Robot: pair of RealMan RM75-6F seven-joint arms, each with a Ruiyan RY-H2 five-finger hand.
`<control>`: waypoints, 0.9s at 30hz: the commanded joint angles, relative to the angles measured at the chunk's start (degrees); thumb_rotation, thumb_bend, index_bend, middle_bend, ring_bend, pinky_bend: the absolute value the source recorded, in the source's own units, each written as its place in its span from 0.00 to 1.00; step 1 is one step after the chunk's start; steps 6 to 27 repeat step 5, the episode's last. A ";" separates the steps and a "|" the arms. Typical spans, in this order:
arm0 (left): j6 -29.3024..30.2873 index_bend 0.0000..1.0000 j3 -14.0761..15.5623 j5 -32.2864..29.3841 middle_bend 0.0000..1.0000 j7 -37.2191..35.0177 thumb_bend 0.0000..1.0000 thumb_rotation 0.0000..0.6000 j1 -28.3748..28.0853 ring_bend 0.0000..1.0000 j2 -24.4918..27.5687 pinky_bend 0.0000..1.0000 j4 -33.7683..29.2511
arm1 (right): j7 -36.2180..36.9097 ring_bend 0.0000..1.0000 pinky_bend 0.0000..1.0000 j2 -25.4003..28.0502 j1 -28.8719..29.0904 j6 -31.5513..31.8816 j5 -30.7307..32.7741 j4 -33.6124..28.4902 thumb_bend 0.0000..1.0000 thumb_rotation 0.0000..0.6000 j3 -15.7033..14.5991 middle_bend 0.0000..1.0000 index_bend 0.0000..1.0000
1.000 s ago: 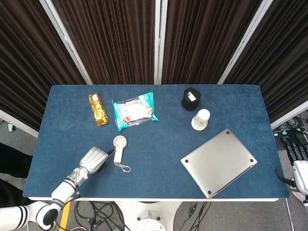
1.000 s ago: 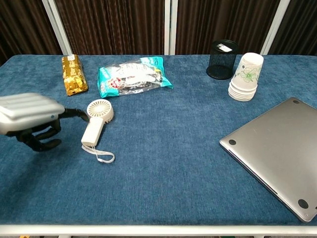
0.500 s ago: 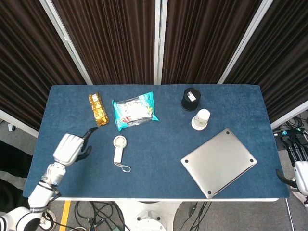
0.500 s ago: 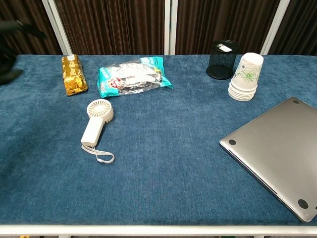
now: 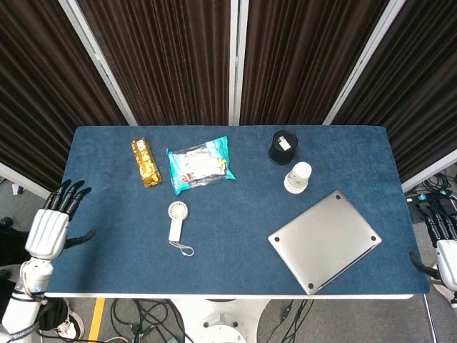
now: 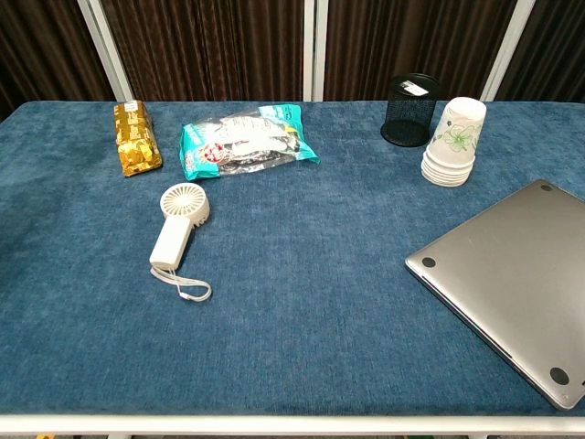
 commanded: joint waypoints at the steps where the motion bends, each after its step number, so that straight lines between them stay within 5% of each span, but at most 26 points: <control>1: -0.14 0.14 1.18 0.51 0.07 0.76 0.00 1.00 1.17 0.00 1.54 0.13 0.21 | 0.12 0.00 0.00 0.19 -0.16 0.32 -0.04 -0.21 0.20 1.00 0.05 0.00 0.00; 27: -1.74 0.14 2.40 -0.28 0.07 2.27 0.00 1.00 2.38 0.00 3.93 0.13 -1.27 | -0.29 0.00 0.00 0.51 -0.53 1.31 -0.21 -0.99 0.20 1.00 0.18 0.00 0.00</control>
